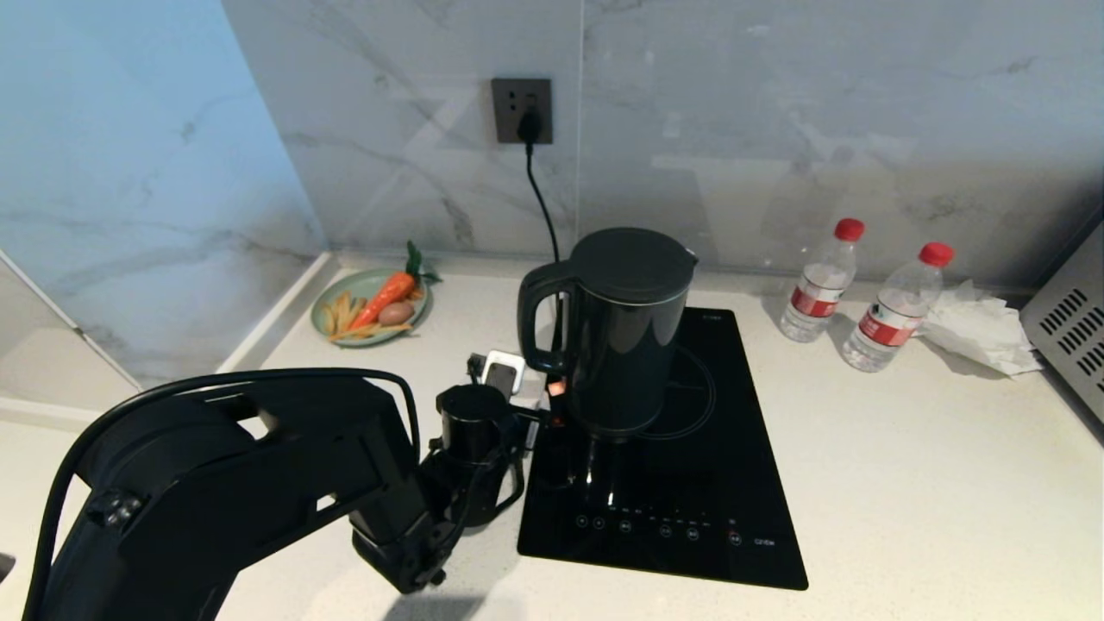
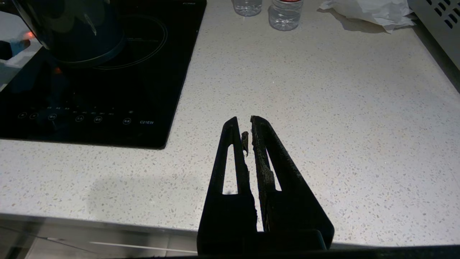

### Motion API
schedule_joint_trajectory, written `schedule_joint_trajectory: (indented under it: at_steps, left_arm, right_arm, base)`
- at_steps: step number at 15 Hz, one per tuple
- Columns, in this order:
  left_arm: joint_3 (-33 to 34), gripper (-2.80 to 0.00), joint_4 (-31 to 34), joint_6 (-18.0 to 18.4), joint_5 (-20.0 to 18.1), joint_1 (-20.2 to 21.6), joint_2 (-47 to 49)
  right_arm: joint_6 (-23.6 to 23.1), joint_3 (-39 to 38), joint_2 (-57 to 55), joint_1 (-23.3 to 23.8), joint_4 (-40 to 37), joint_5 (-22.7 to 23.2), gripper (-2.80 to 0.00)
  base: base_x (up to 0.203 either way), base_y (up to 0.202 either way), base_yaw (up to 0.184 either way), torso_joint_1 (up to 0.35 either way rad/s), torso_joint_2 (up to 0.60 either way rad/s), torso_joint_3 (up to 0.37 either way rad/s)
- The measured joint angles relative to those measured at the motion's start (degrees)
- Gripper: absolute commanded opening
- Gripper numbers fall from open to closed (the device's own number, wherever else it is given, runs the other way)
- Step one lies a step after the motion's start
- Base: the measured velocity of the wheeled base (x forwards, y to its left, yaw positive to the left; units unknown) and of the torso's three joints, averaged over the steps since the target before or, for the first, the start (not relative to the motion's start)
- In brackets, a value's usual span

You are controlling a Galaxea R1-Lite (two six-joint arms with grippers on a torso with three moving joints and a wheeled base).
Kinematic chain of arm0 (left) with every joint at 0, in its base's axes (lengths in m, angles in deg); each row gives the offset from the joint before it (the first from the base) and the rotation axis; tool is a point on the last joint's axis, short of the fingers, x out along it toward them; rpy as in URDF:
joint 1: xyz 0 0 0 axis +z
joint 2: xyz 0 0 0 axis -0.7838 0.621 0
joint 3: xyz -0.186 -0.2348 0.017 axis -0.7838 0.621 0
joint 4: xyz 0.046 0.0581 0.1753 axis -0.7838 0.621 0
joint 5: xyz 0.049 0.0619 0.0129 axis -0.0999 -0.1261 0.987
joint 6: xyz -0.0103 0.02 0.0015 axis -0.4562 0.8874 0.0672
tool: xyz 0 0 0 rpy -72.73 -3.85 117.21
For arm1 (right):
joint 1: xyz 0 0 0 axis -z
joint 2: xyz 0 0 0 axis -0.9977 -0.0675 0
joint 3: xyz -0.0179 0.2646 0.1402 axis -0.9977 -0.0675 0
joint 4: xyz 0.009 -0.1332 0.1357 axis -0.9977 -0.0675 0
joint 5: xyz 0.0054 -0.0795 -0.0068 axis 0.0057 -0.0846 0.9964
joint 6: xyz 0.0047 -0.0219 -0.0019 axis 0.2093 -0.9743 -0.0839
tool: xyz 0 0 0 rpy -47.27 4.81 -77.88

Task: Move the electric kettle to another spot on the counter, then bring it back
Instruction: Finish boiling water

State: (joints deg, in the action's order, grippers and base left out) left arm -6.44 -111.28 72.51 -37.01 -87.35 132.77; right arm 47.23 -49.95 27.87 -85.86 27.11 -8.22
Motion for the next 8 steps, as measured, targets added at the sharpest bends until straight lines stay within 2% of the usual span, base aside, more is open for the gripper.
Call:
schedule_joint_trajectory:
  at_steps: [8]
  left_arm:
    - [0.13, 0.0, 0.05, 0.02, -0.01, -0.17, -0.39]
  right_arm:
    - [-0.02, 0.0, 0.0, 0.0, 0.01, 0.0, -2.8]
  base:
    - [0.0, 0.0, 0.0, 0.0, 0.0, 0.0]
